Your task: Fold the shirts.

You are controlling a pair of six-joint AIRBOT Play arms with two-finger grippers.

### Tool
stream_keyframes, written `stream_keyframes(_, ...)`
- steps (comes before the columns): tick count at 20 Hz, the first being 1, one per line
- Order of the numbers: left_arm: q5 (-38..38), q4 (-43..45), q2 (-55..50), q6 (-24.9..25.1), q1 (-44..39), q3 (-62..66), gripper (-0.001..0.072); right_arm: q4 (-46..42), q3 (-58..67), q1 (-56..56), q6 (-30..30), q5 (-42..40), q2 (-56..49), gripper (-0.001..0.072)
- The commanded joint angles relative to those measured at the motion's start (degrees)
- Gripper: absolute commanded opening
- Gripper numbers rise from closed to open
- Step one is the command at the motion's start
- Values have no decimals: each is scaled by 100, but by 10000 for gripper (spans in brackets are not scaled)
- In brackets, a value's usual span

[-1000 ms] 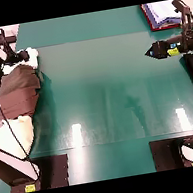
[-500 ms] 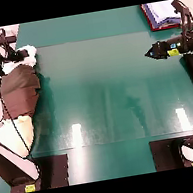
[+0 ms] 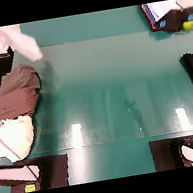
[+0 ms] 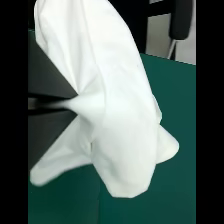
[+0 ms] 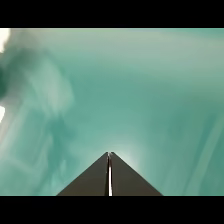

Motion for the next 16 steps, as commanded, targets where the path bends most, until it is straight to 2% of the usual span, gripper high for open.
stream_keyframes(1, -911, 2, 1296, 372, -614, 35, 28, -17, 780, 0, -9, 9, 2, 16)
stream_keyframes(5, -1808, 2, 1834, 284, -1945, -42, 28, -15, 1314, 0, -83, 269, 2, 16)
stream_keyframes(7, -2103, 2, 1827, 9, -2732, -540, 28, -15, 1495, 0, -98, 487, 2, 16)
stream_keyframes(10, -2122, -238, 1589, -238, -4022, -1727, 30, -15, 1672, 0, -96, 702, 2, 16)
stream_keyframes(12, -1735, -765, 1318, -221, -4758, -2514, 35, -9, 1661, 0, -96, 748, 50, 16)
stream_keyframes(13, -1405, -1082, 1161, -68, -5040, -2844, 270, -9, 1617, 0, -96, 752, 92, 16)
stream_keyframes(14, -1102, -1290, 1027, -17, -5215, -3051, 550, -7, 1556, 0, -96, 750, 142, 16)
stream_keyframes(16, -835, -1250, 815, 129, -5243, -3101, 577, -11, 1392, 0, -96, 745, 291, 16)
